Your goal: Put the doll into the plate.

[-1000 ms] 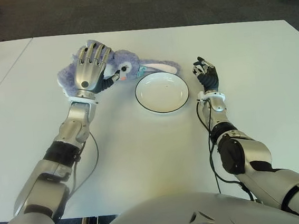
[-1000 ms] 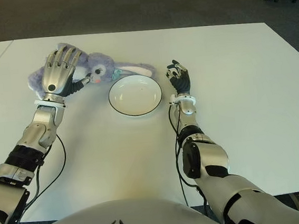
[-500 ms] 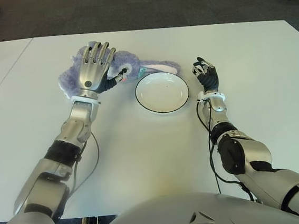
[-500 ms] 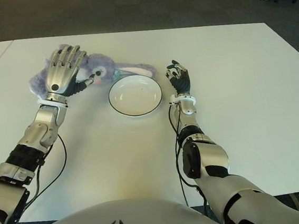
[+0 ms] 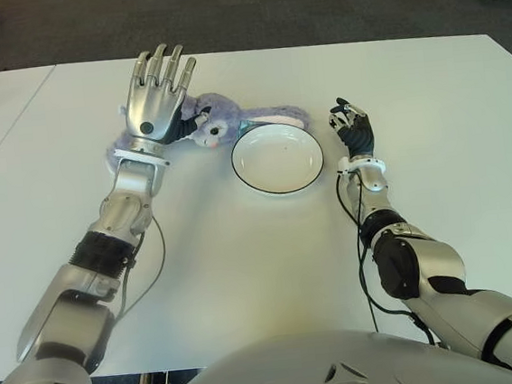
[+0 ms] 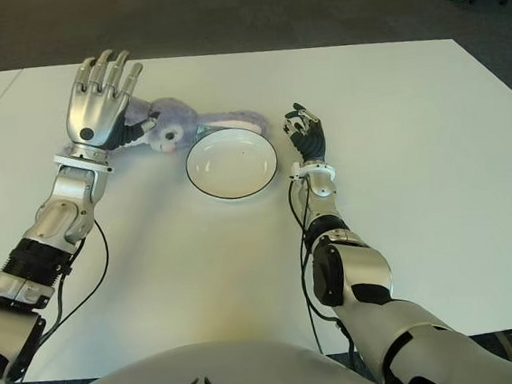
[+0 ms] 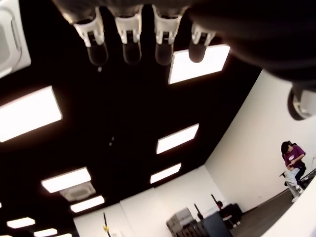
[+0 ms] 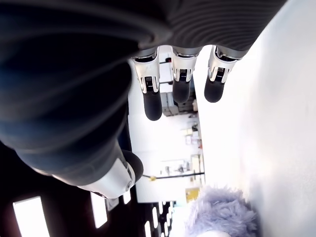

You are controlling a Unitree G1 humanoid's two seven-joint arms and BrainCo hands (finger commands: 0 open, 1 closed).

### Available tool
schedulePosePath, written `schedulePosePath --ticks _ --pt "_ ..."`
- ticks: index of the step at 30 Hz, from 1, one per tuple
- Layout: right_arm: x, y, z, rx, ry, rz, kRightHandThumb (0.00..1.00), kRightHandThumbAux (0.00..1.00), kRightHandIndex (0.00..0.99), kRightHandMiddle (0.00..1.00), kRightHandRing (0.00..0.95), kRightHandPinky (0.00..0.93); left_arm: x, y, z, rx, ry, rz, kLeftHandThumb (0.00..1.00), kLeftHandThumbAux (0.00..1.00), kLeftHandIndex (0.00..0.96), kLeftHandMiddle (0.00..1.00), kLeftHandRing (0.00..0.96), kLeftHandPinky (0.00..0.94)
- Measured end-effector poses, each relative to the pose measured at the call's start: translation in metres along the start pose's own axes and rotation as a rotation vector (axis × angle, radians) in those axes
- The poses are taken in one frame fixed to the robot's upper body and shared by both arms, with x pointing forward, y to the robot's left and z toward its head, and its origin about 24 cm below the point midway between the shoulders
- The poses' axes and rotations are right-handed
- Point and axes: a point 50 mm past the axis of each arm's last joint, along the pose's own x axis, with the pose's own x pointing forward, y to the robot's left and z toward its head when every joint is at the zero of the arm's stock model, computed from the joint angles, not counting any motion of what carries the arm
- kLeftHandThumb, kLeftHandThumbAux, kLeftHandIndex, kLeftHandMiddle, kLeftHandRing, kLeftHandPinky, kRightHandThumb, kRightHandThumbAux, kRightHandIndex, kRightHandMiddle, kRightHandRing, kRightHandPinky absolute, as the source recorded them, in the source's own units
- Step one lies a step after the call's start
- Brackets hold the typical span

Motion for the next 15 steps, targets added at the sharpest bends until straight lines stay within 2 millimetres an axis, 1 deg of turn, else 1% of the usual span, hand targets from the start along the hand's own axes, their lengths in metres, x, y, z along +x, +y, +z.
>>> schedulePosePath --ticks 2,4,11,12,15 --pt "0.000 0.000 0.000 0.000 0.000 -0.001 0.594 0.830 0.429 0.131 0.000 0.000 -0.001 0.004 0.001 0.013 -0.005 0.010 0.199 0.282 0.000 0.000 0.000 0.000" --pt "0.000 0.000 0.000 -0.001 0.001 -0.003 0.609 0.826 0.414 0.130 0.002 0.000 -0.002 0.005 0.002 0.023 -0.006 0.012 0.149 0.277 0.000 0.000 0.000 0.000" --pt "0.000 0.000 0.000 -0.013 0.000 -0.020 0.607 0.820 0.382 0.130 0.012 0.000 0.001 0.002 -0.006 0.059 0.029 -0.010 0.110 0.271 0.000 0.000 0.000 0.000" --pt "0.000 0.000 0.000 -0.016 0.000 -0.022 0.601 0.811 0.371 0.127 0.010 0.000 0.001 0.002 -0.007 0.063 0.037 -0.013 0.093 0.255 0.000 0.000 0.000 0.000" --pt "0.000 0.001 0.000 -0.028 -0.001 -0.027 0.596 0.806 0.363 0.123 0.005 0.000 0.003 0.000 -0.012 0.078 0.058 -0.030 0.092 0.234 0.000 0.000 0.000 0.000"
